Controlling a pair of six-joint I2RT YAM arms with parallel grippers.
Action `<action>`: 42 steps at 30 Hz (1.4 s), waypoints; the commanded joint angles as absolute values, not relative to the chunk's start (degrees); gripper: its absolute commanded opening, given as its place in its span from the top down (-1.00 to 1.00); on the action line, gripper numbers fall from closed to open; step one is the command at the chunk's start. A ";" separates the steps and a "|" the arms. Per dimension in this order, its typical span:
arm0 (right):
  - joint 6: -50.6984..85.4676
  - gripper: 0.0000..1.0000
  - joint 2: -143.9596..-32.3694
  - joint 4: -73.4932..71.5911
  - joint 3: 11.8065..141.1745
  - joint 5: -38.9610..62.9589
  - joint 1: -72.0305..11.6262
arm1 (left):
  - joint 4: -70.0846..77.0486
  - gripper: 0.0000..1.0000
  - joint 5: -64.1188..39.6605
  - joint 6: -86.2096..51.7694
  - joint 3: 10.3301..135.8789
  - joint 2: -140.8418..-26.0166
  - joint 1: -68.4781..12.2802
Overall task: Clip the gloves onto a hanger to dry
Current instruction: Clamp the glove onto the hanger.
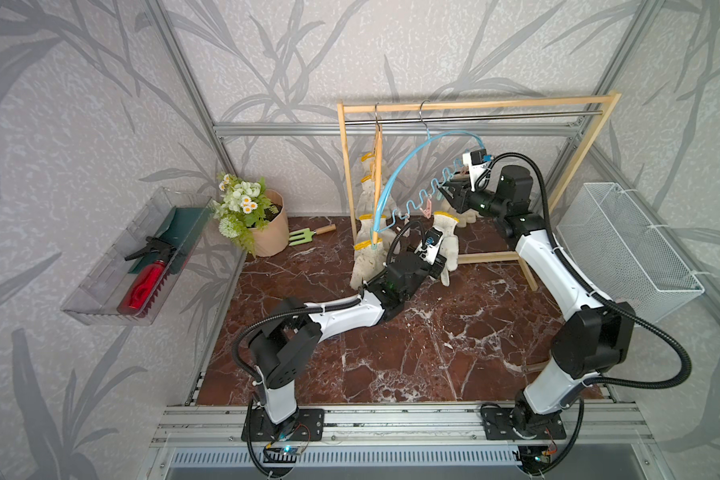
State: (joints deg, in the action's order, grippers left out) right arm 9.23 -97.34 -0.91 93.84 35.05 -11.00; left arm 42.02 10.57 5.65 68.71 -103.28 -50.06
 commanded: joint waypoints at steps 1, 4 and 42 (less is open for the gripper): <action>9.80 0.47 -94.83 -4.37 93.43 36.12 -11.16 | 43.17 1.00 6.69 5.79 69.67 -103.62 -48.54; 9.76 0.47 -94.83 -4.37 93.24 36.04 -11.16 | 42.36 1.00 6.01 5.26 70.30 -104.26 -47.36; 10.38 0.53 -95.80 -4.90 92.11 36.81 -11.16 | 41.98 1.00 3.88 7.03 80.19 -108.78 -43.84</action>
